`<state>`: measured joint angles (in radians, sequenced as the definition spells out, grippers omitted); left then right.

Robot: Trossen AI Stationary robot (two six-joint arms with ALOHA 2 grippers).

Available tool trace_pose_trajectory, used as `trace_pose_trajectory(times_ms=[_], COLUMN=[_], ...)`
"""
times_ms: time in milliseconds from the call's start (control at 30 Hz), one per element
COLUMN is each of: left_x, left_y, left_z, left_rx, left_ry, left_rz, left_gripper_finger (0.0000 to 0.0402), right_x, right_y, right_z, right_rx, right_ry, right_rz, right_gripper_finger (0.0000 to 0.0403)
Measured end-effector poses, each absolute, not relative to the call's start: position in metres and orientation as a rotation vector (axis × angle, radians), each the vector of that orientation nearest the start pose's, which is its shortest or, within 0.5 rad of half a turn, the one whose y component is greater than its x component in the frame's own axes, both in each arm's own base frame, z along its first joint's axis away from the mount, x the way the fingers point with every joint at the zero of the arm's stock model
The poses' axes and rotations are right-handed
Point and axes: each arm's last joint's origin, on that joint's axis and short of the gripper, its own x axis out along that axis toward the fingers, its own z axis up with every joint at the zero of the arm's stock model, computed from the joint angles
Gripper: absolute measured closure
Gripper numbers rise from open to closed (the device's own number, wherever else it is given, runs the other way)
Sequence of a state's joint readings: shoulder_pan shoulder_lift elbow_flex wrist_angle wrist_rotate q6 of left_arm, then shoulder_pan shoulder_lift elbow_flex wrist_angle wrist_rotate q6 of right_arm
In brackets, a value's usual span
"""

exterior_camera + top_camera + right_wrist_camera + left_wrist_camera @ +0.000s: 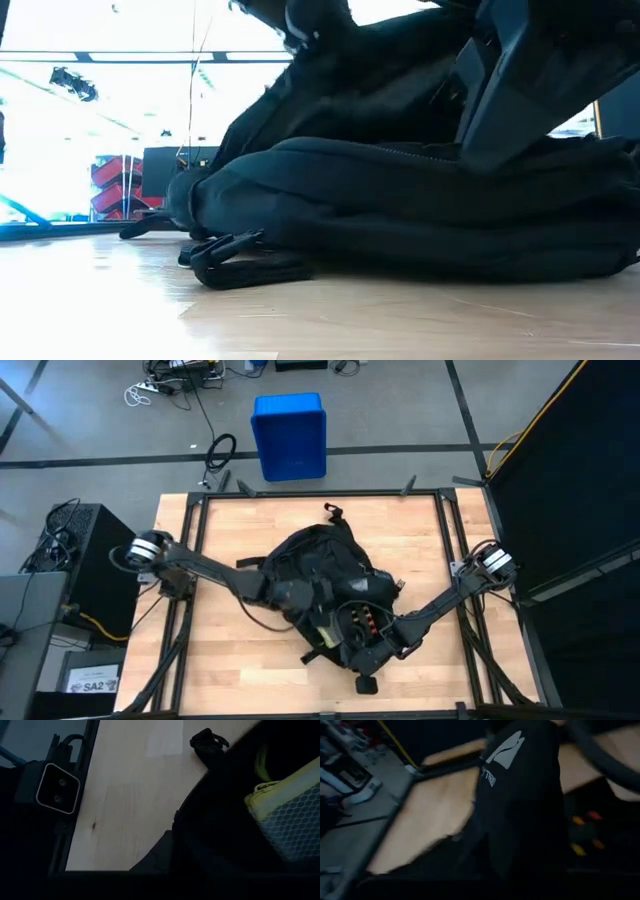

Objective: Unpack backpack
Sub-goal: Open the black backpack

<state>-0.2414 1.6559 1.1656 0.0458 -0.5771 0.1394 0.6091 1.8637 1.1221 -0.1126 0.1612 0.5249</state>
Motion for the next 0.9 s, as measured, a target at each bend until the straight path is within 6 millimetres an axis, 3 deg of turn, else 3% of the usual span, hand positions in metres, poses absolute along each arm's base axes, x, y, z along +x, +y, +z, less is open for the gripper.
trace_pose_trajectory(times_ms=[133, 300, 467, 667, 800, 900], left_x=[0.348, 0.334, 0.319, 0.291, 0.271, 0.262], left_y=[-0.034, 0.023, 0.078, 0.128, 0.147, 0.149], left_z=[0.286, 0.293, 0.27, 0.234, 0.211, 0.196], left_rx=[0.318, 0.256, 0.12, -0.031, -0.103, -0.171], left_ry=[0.475, 0.548, 0.576, 0.532, 0.502, 0.459], left_rz=[0.414, 0.493, 0.481, 0.509, 0.576, 0.52], left_gripper_finger=[0.0385, 0.0385, 0.0385, 0.0385, 0.0387, 0.0387], right_x=[0.312, 0.309, 0.306, 0.298, 0.287, 0.287], right_y=[0.218, 0.222, 0.224, 0.225, 0.228, 0.223], right_z=[0.162, 0.162, 0.162, 0.153, 0.142, 0.138], right_rx=[0.166, 0.178, 0.192, 0.249, 0.271, 0.254], right_ry=[0.877, 0.879, 0.895, 0.954, 1.004, 0.978], right_rz=[0.203, 0.194, 0.184, 0.208, 0.236, 0.169], right_gripper_finger=[0.0401, 0.0402, 0.0403, 0.0402, 0.0402, 0.0402])
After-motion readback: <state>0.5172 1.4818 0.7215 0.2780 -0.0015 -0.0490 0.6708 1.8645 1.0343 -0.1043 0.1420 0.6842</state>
